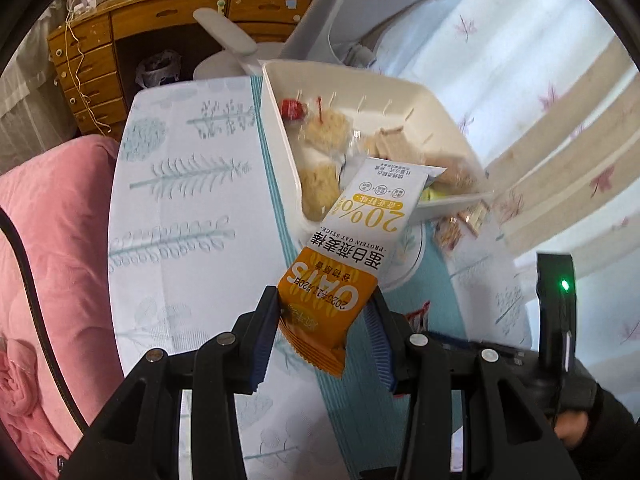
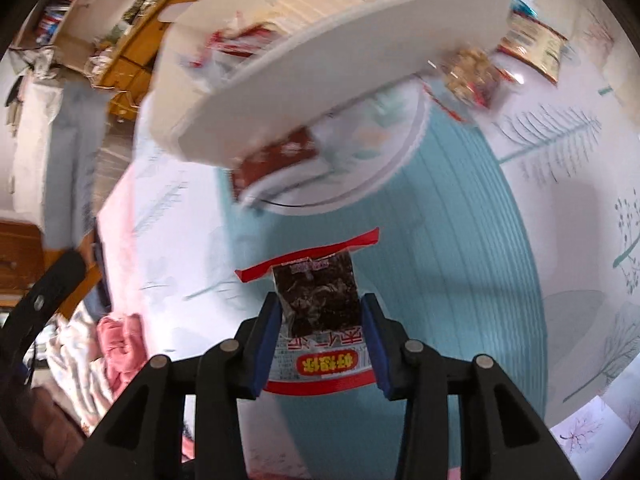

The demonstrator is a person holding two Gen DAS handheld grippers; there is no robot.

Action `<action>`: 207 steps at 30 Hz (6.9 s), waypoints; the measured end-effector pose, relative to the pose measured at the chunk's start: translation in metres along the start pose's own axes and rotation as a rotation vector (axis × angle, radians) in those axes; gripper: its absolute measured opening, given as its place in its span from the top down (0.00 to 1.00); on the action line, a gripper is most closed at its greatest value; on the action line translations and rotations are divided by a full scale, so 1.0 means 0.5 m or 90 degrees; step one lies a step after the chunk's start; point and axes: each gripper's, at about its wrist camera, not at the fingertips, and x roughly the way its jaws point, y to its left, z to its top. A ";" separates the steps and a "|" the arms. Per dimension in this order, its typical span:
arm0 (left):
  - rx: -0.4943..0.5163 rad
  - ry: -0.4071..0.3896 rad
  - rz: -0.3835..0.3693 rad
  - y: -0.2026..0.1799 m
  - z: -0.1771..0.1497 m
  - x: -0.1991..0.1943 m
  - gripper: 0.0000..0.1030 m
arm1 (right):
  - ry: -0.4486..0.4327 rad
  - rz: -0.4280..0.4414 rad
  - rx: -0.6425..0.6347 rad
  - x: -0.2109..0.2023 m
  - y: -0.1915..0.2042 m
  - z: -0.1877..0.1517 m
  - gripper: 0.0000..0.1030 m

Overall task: Organize snacks
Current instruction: 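Carry both items over the tray and open both tools to drop them, then move both tools toward the dark red snowflake packet and the peanut bag, then grasp the dark red snowflake packet with the left tool while the right tool grasps the peanut bag, then carry both packets over the tray and open both tools to drop them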

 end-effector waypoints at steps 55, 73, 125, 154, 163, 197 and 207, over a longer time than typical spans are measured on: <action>-0.034 -0.055 -0.036 -0.065 0.146 0.017 0.27 | -0.363 -0.089 -0.098 -0.240 -0.011 0.137 0.32; -0.083 0.007 -0.005 -0.083 -0.009 0.016 0.16 | -0.366 -0.136 -0.134 -0.247 -0.086 -0.001 0.30; -0.251 0.037 0.258 -0.102 0.036 0.390 0.29 | -0.244 -0.117 -0.487 0.011 -0.203 0.157 0.30; -0.244 0.081 0.176 -0.139 0.015 0.299 0.77 | -0.084 -0.092 -0.394 0.008 -0.204 0.156 1.00; -0.247 0.056 0.185 -0.158 -0.007 0.224 0.77 | -0.163 -0.020 -0.356 -0.073 -0.214 0.165 1.00; -0.319 -0.024 0.237 -0.123 -0.101 0.050 0.77 | -0.162 -0.060 -0.448 0.023 -0.153 0.201 0.53; -0.297 -0.063 0.228 -0.138 -0.042 0.015 0.77 | -0.136 0.049 -0.474 -0.033 -0.108 0.159 0.54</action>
